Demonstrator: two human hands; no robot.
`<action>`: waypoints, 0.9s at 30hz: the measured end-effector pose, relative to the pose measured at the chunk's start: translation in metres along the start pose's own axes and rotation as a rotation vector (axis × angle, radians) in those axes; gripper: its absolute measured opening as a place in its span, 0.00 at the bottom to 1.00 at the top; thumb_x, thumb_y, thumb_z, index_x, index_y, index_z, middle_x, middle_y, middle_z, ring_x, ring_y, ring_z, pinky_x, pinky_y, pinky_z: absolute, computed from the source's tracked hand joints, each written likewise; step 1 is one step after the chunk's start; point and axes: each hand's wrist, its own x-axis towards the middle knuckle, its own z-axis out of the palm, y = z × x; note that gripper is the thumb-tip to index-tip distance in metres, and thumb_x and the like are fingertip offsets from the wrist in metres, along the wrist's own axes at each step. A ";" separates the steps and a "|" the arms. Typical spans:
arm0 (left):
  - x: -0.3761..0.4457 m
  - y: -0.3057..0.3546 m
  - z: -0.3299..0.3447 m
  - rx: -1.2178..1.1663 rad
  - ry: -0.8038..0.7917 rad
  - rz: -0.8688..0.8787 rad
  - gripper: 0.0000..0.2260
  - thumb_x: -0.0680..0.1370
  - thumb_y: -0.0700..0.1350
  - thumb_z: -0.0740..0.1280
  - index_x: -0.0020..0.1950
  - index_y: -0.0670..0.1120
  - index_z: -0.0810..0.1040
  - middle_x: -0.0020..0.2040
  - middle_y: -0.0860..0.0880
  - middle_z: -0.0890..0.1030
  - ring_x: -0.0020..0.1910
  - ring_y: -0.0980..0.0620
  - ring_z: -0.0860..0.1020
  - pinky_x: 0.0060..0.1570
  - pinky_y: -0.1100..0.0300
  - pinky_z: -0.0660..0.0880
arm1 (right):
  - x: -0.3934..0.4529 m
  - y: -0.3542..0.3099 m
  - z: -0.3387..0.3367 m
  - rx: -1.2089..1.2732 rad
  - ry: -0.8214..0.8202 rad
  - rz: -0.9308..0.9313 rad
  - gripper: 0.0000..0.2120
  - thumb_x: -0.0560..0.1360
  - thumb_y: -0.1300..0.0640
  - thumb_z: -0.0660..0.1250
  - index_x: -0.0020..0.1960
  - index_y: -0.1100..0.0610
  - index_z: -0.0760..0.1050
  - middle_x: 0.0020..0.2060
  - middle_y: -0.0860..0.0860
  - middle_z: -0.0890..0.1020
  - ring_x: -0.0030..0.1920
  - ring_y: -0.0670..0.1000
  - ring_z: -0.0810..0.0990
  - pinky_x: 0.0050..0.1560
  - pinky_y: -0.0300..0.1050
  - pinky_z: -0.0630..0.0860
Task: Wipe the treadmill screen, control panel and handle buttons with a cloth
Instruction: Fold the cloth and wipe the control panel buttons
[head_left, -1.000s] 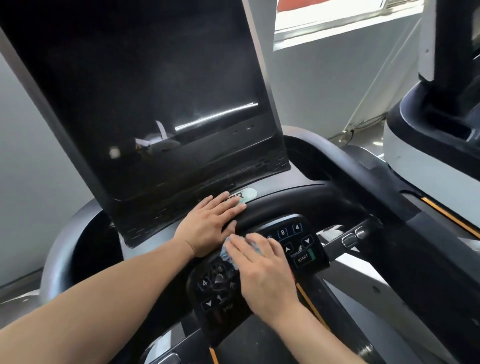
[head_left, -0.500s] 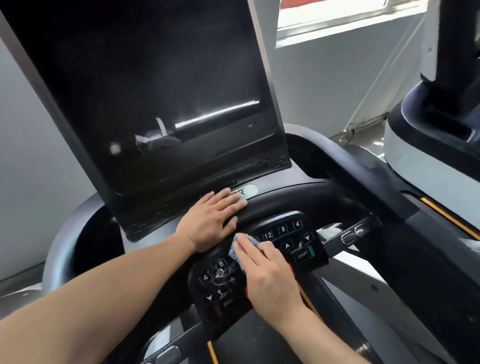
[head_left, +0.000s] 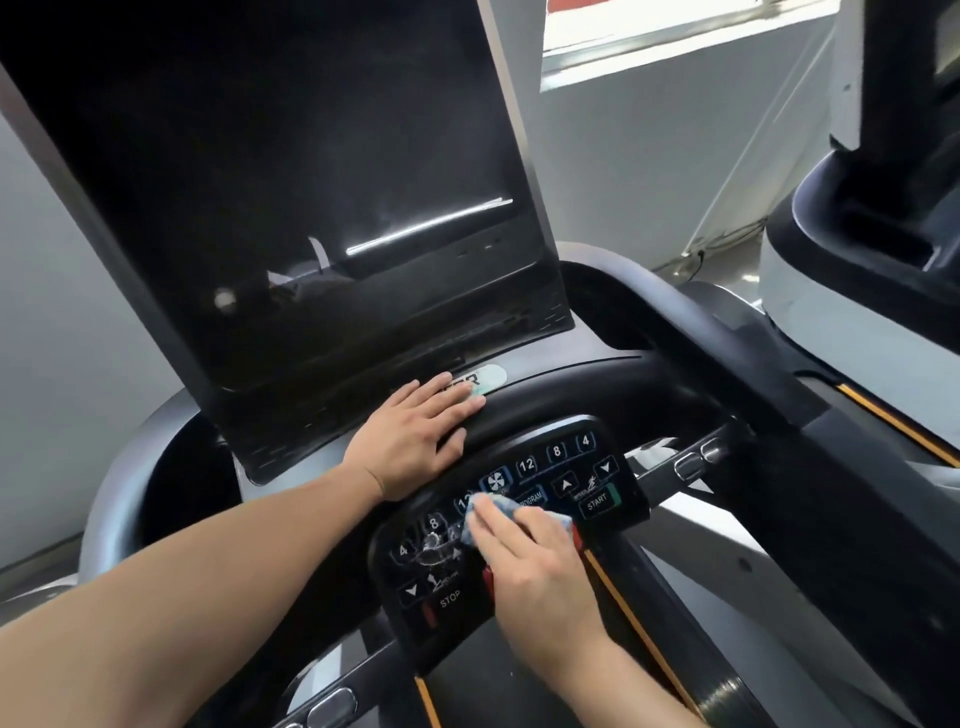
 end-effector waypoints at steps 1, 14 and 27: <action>0.000 0.000 0.000 0.002 0.000 0.005 0.24 0.85 0.59 0.53 0.81 0.60 0.67 0.81 0.57 0.68 0.83 0.53 0.60 0.80 0.47 0.60 | 0.001 0.007 -0.003 0.005 -0.008 -0.051 0.22 0.75 0.63 0.71 0.69 0.55 0.81 0.70 0.48 0.81 0.56 0.54 0.79 0.56 0.53 0.79; 0.001 0.000 -0.002 -0.001 -0.031 -0.006 0.24 0.85 0.60 0.51 0.82 0.60 0.65 0.81 0.58 0.66 0.83 0.54 0.57 0.81 0.47 0.58 | -0.003 0.013 -0.009 0.016 0.048 0.159 0.15 0.76 0.61 0.66 0.58 0.49 0.86 0.62 0.40 0.84 0.55 0.53 0.77 0.59 0.52 0.77; 0.001 0.002 -0.005 -0.010 -0.038 -0.006 0.25 0.85 0.60 0.51 0.82 0.61 0.64 0.82 0.58 0.65 0.83 0.54 0.57 0.81 0.47 0.57 | -0.001 0.018 -0.017 0.041 -0.032 -0.033 0.13 0.76 0.61 0.63 0.46 0.51 0.86 0.58 0.43 0.85 0.57 0.52 0.76 0.57 0.47 0.77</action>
